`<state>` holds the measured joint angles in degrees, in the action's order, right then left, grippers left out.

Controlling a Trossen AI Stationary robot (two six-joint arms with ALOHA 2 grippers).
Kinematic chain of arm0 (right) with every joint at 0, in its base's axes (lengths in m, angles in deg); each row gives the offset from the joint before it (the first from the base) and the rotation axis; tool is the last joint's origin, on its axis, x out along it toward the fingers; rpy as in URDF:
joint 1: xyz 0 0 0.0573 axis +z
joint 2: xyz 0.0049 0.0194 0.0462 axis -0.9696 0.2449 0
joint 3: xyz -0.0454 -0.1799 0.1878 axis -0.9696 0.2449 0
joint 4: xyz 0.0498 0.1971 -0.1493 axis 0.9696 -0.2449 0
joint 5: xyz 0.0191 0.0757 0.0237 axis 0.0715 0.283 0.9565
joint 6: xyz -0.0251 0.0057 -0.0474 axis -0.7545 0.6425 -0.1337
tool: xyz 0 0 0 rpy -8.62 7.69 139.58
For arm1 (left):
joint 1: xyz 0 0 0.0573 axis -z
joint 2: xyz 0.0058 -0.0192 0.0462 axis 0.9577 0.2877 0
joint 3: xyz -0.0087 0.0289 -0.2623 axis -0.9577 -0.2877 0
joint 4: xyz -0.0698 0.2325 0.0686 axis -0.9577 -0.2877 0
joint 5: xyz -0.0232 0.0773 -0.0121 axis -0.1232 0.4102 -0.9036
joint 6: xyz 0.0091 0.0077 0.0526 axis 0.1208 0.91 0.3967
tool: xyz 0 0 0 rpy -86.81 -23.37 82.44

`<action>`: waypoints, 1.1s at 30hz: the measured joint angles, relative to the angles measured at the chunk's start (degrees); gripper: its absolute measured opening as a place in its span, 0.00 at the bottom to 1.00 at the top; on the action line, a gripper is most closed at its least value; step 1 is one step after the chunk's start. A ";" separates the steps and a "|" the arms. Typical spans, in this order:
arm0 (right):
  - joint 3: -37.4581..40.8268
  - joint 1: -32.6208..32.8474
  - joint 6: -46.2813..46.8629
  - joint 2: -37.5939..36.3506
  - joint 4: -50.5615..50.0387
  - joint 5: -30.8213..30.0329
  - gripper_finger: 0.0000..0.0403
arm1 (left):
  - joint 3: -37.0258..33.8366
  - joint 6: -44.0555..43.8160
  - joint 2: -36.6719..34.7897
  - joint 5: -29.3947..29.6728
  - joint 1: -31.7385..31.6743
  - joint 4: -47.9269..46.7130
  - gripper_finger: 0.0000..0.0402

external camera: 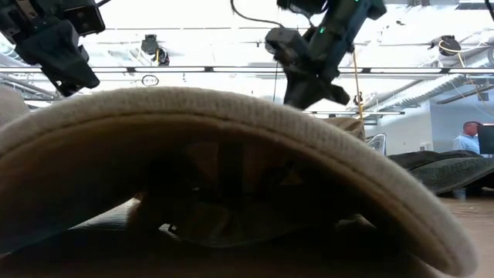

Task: Pick & Place hat
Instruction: Put the brown cap into the right transparent bin

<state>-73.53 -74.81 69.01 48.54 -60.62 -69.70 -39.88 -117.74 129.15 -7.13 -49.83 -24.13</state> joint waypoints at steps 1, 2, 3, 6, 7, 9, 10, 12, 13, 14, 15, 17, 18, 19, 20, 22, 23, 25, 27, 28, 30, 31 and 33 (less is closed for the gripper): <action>0.02 -0.70 -1.06 0.67 -0.06 1.29 0.00 | -0.01 0.06 -0.02 -0.02 -0.41 0.03 0.00; 0.02 -1.33 -2.10 1.42 -0.06 1.81 0.01 | -0.01 0.27 -0.02 -0.05 -0.79 0.04 0.00; 0.02 -2.03 -3.30 2.13 0.12 2.48 0.01 | -0.01 0.55 -0.02 -0.06 -1.10 0.01 0.00; 0.02 -4.20 -6.66 4.13 1.17 2.69 0.05 | 0.00 0.17 -0.01 -0.06 -2.12 0.01 0.00; 0.02 -4.97 -8.01 4.78 2.33 2.92 0.08 | 0.01 -0.19 -0.01 -0.14 -2.46 0.02 0.00; 0.04 -6.51 -10.91 6.14 5.37 4.72 0.13 | 0.00 -1.05 0.00 -0.10 -3.05 0.03 0.00; 0.04 -7.26 -12.17 6.69 7.25 5.53 0.16 | 0.01 -1.53 0.00 -0.02 -3.32 0.04 0.00; 0.04 -8.48 -13.93 7.40 10.48 5.74 0.24 | 0.01 -2.48 0.02 -0.02 -3.76 0.05 0.00; 0.04 -9.15 -14.85 7.55 11.41 5.78 0.28 | 0.01 -3.28 0.02 0.01 -4.00 0.09 0.00; 0.04 -9.84 -15.66 7.64 12.11 5.87 0.32 | 0.01 -4.14 0.02 0.17 -4.20 0.12 0.00; 0.04 -10.59 -16.49 7.74 12.65 6.45 0.36 | 0.01 -4.99 0.02 0.50 -4.34 0.11 0.00; 0.04 -12.47 -18.96 7.84 12.57 8.50 0.44 | 0.01 -6.63 0.02 1.36 -4.44 0.12 0.00; 0.09 -13.47 -20.35 7.84 12.42 9.80 0.48 | 0.01 -7.36 0.02 1.72 -4.44 0.12 0.00; 0.09 -14.41 -21.74 7.84 12.45 11.07 0.52 | 0.01 -7.97 0.02 1.88 -4.44 0.12 0.00; 0.09 -15.36 -23.17 7.84 12.75 12.22 0.56 | 0.01 -8.58 0.02 2.01 -4.44 0.12 0.00; 0.09 -17.03 -26.94 7.84 13.49 14.21 0.63 | 0.01 -9.88 0.02 2.05 -4.44 0.11 0.01; 0.09 -17.79 -28.92 7.84 13.79 14.89 0.66 | 0.01 -10.55 0.02 2.22 -4.43 0.12 0.01; 0.09 -19.12 -32.77 7.93 15.04 16.75 0.71 | 0.01 -11.81 0.02 2.79 -4.42 0.12 0.01; 0.08 -20.00 -36.10 9.01 17.35 19.85 0.75 | 0.01 -12.55 0.02 3.46 -4.42 0.10 0.00; 0.07 -20.26 -37.30 9.63 18.21 21.31 0.77 | 0.01 -12.92 0.02 3.69 -4.42 0.12 0.00; 0.13 -20.41 -39.61 11.45 19.26 23.53 0.78 | 0.01 -14.02 0.00 4.59 -4.42 0.10 0.01; 0.13 -20.31 -40.43 12.48 20.27 23.61 0.78 | 0.03 -14.51 0.02 4.92 -4.42 0.12 0.01; 0.09 -20.08 -41.50 14.45 20.41 23.61 0.78 | 0.03 -15.39 0.02 5.91 -4.42 0.10 0.00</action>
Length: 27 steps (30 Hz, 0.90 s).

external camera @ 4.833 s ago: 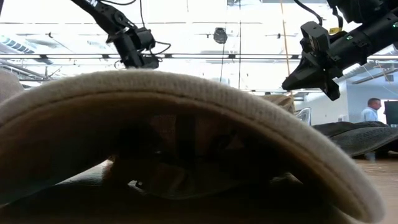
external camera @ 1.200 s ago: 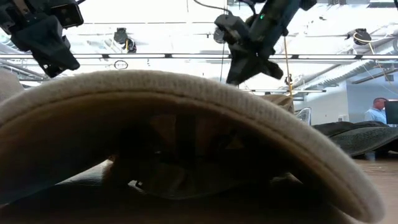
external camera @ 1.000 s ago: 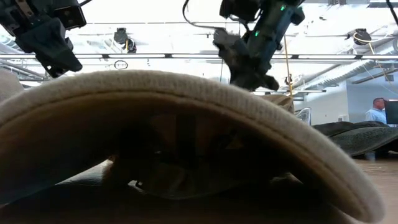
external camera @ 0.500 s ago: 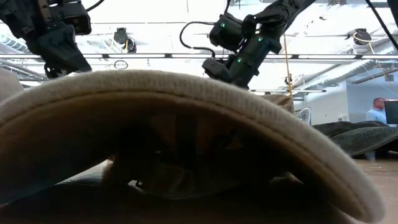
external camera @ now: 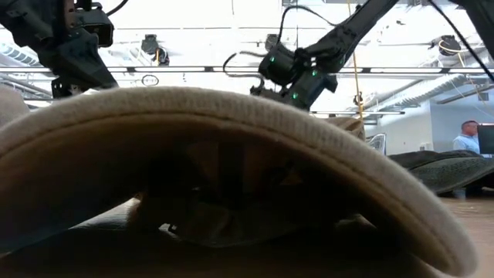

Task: Pick & Place hat
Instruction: Put the brown cap into the right transparent bin

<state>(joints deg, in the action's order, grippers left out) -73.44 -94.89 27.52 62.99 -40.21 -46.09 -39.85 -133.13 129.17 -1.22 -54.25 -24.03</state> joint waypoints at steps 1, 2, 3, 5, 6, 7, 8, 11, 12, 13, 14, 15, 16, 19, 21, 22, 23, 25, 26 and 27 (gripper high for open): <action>0.00 0.00 -0.03 0.86 0.36 0.09 0.78 | 0.01 -0.45 -0.02 0.17 -0.01 0.03 0.00; 0.00 -0.02 -0.08 1.43 0.68 0.09 0.78 | 0.02 -0.73 0.00 0.46 -0.10 0.03 0.01; 0.00 -0.06 -0.23 1.83 1.09 0.10 0.78 | 0.02 -1.20 0.00 0.70 -0.13 -0.03 0.01; 0.00 -0.12 -0.85 2.42 3.96 0.77 0.78 | 0.02 -1.72 0.00 1.32 -0.15 0.00 0.01; -0.11 -0.16 -1.27 2.70 5.08 1.72 0.78 | 0.02 -1.71 0.00 1.69 -0.15 -0.02 0.01; -0.11 0.01 -1.58 3.10 6.05 2.22 0.78 | 0.02 -1.76 0.00 1.90 -0.15 -0.02 0.00; -0.11 0.24 -1.83 3.63 6.88 3.12 0.78 | 0.02 -2.03 0.00 2.09 -0.15 0.00 0.01; -0.10 1.47 -2.60 5.80 8.63 5.71 0.78 | 0.02 -2.44 0.00 2.53 -0.22 -0.02 0.01; -0.10 1.89 -2.74 6.28 8.98 7.21 0.78 | 0.02 -2.60 0.00 2.58 -0.22 0.00 0.01; -0.11 2.34 -2.87 6.81 9.39 9.00 0.78 | 0.02 -2.61 0.00 2.60 -0.22 -0.03 0.00; -0.11 2.74 -2.92 7.19 9.66 10.91 0.78 | 0.02 -2.61 0.00 2.59 -0.22 -0.04 0.01; -0.11 3.17 -2.90 7.54 9.91 12.52 0.78 | 0.02 -2.60 0.00 2.60 -0.24 -0.03 0.01; -0.11 3.70 -2.77 7.67 10.18 13.88 0.78 | 0.02 -2.62 0.00 2.59 -0.24 -0.04 0.01; -0.07 5.24 -2.07 7.67 12.07 16.50 0.76 | 0.02 -2.33 0.00 2.59 -0.26 -0.04 0.01; -0.07 6.46 -1.58 7.67 13.85 16.41 0.73 | 0.02 -2.03 0.00 2.60 -0.26 -0.04 0.01; -0.07 7.11 -1.57 7.67 14.69 16.07 0.70 | 0.02 -1.64 0.00 2.60 -0.26 -0.04 0.01; -0.07 7.86 -1.57 7.67 15.17 15.04 0.67 | 0.02 -1.32 0.00 2.59 -0.26 -0.05 0.01; -0.07 9.69 -2.47 7.65 15.33 11.07 0.57 | 0.02 -0.62 0.00 2.59 -0.26 -0.07 0.01; 0.01 10.73 -3.68 7.65 15.55 8.56 0.52 | 0.02 -0.15 0.00 2.57 -0.26 -0.07 0.01; 0.27 11.87 -4.87 7.66 16.10 6.12 0.45 | 0.02 0.28 0.00 2.57 -0.26 -0.09 0.01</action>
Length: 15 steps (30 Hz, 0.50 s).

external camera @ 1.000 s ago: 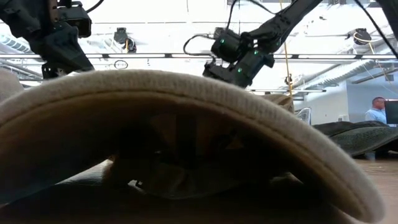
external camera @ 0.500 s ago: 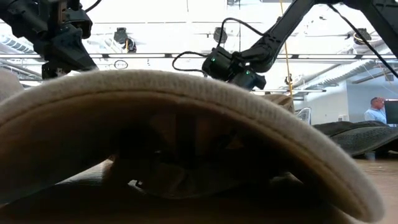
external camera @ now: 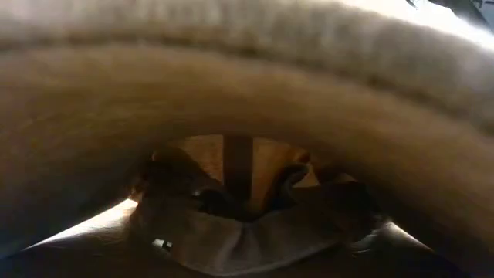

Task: Pick & Place hat
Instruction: Put the brown cap into the right transparent bin

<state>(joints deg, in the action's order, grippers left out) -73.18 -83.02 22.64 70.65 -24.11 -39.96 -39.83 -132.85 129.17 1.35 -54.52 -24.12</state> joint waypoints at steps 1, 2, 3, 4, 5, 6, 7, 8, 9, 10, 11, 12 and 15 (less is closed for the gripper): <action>0.15 1.08 -1.07 0.27 0.55 -2.39 0.38 | 0.00 0.26 0.00 0.00 0.00 -0.02 0.01; 0.17 1.91 -1.48 0.73 0.92 -4.41 0.31 | 0.00 0.70 0.00 0.00 0.00 0.00 0.01; 0.18 2.56 -1.20 1.10 0.90 -5.48 0.24 | 0.00 1.18 0.00 -0.02 0.00 -0.01 0.01; 0.18 3.01 -0.28 1.64 1.14 -5.97 0.16 | 0.00 1.55 0.00 -0.04 0.00 -0.02 0.02; 0.17 3.31 0.79 2.20 1.71 -5.99 0.09 | 0.00 1.83 0.00 -0.03 0.00 -0.01 0.02; 0.15 3.46 2.11 2.76 2.14 -6.04 0.05 | 0.00 2.20 0.00 -0.04 0.00 0.00 0.02; 0.15 3.60 3.45 3.11 2.39 -6.08 0.03 | 0.00 2.58 0.00 -0.08 0.00 -0.01 0.02; 0.14 3.60 4.63 3.28 2.42 -6.16 0.03 | 0.00 2.93 0.00 -0.26 0.00 -0.02 0.01; 0.13 3.60 5.38 3.27 2.35 -6.49 0.03 | 0.00 3.24 0.00 -0.85 0.00 0.00 0.01; 0.13 3.62 6.00 3.23 2.33 -7.13 0.02 | 0.00 3.43 -0.02 -1.26 0.00 0.01 0.01; 0.17 3.62 6.44 2.84 2.24 -8.00 0.01 | 0.00 3.70 0.00 -1.47 0.00 -0.01 0.01; 0.19 3.67 6.60 2.09 1.58 -9.21 0.01 | 0.00 3.78 0.00 -1.52 0.02 -0.01 0.01; 0.36 3.52 6.39 -0.98 -0.58 -14.37 0.00 | 0.00 4.12 -0.01 -1.56 0.00 0.02 0.02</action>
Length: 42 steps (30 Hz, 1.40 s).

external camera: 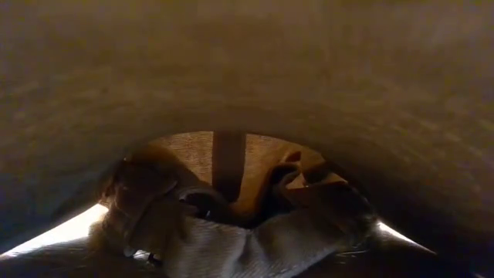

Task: Pick & Place hat
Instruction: Put the brown cap into the right transparent bin

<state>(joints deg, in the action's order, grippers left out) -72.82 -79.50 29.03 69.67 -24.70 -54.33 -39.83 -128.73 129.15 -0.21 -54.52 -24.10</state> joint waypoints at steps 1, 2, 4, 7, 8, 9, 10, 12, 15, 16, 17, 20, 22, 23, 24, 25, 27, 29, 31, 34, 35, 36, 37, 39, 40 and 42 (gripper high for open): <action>0.08 -0.10 -0.34 -1.12 -1.16 -2.43 0.00 | 0.00 0.31 0.01 -0.27 0.00 -0.02 0.01; 0.12 -0.17 -0.81 -2.47 -2.42 -4.56 0.00 | 0.00 0.56 -0.01 -0.78 0.00 -0.02 0.01; 0.13 -0.46 -1.75 -5.29 -4.95 -8.23 0.00 | 0.00 0.63 -0.01 -0.96 0.02 -0.46 0.01; 0.05 -1.19 -0.93 -8.93 -8.82 -10.31 0.00 | 0.00 1.03 0.00 -0.93 0.00 -0.90 0.02; 0.05 -1.48 0.09 -9.81 -9.82 -10.96 0.00 | 0.00 1.06 -0.01 -0.93 0.00 -0.94 0.02; 0.06 -1.70 1.18 -10.55 -11.06 -11.70 0.00 | 0.00 1.17 0.01 -0.93 0.00 -0.87 0.01; 0.12 -1.96 1.84 -11.20 -11.76 -11.84 0.00 | 0.00 1.28 0.01 -0.93 0.02 -0.85 0.01; 0.12 -2.15 2.50 -12.40 -11.19 -11.67 0.00 | 0.00 1.48 0.01 -0.93 0.02 -0.42 0.01; 0.01 -1.79 2.65 -13.30 -9.85 -11.36 0.00 | 0.00 2.18 0.01 -0.93 0.00 -0.20 0.03; 0.01 -1.60 2.82 -13.32 -9.57 -11.41 0.00 | 0.00 2.32 0.00 -0.95 0.00 -0.29 0.04; 0.01 -1.45 3.19 -13.28 -9.26 -11.52 0.00 | 0.00 2.46 0.00 -0.96 0.00 -0.21 0.04; 0.01 -1.47 5.64 -13.26 -9.66 -11.71 0.03 | 0.00 2.46 0.01 -0.96 0.01 0.31 0.03; 0.01 -1.61 6.36 -13.28 -9.66 -11.78 0.06 | 0.00 1.91 0.01 -0.96 0.01 0.57 0.02; 0.01 -1.63 6.32 -13.28 -9.61 -11.86 0.08 | 0.00 1.89 0.01 -0.98 0.02 0.59 0.01; 0.01 -1.63 6.27 -13.28 -9.63 -11.86 0.11 | 0.00 2.08 0.01 -0.98 0.00 0.61 0.01; 0.01 -1.61 6.25 -13.28 -9.60 -11.86 0.13 | 0.00 2.11 0.01 -0.98 0.00 0.57 0.01; 0.01 -1.60 6.18 -13.28 -9.54 -11.84 0.19 | 0.00 2.05 0.01 -0.98 0.00 0.59 0.02; 0.01 -1.58 6.14 -13.28 -9.50 -11.78 0.24 | 0.00 1.95 0.01 -1.00 0.01 0.59 0.05; 0.01 -1.58 6.13 -13.28 -8.96 -11.73 0.28 | 0.00 2.13 0.01 -1.00 0.00 0.59 0.08; 0.01 -1.61 6.03 -13.28 -5.32 -11.67 0.34 | 0.00 2.02 0.01 -1.00 0.00 0.59 0.11; 0.01 -1.61 5.78 -13.28 -3.60 -11.67 0.36 | 0.00 2.01 0.01 -1.00 0.00 0.59 0.12; 0.01 -1.64 5.58 -13.28 -1.86 -11.65 0.38 | 0.00 2.07 0.01 -1.00 0.00 0.59 0.13; 0.01 -1.79 5.51 -13.28 -0.15 -11.65 0.39 | 0.00 2.13 0.01 -1.02 0.00 0.59 0.14; -0.03 -2.11 6.08 -13.30 2.11 -11.59 0.42 | 0.00 2.10 0.01 -1.02 0.01 0.57 0.16; -0.03 -2.34 6.18 -13.30 2.76 -11.57 0.43 | 0.00 2.02 0.01 -1.02 0.01 0.58 0.16; -0.03 -2.76 6.42 -13.30 3.00 -11.59 0.44 | 0.00 2.04 0.01 -1.02 0.01 0.57 0.18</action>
<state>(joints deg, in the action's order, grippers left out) -72.85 -82.26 35.46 56.37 -21.70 -65.92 -39.83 -126.69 129.17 -1.23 -54.51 -23.53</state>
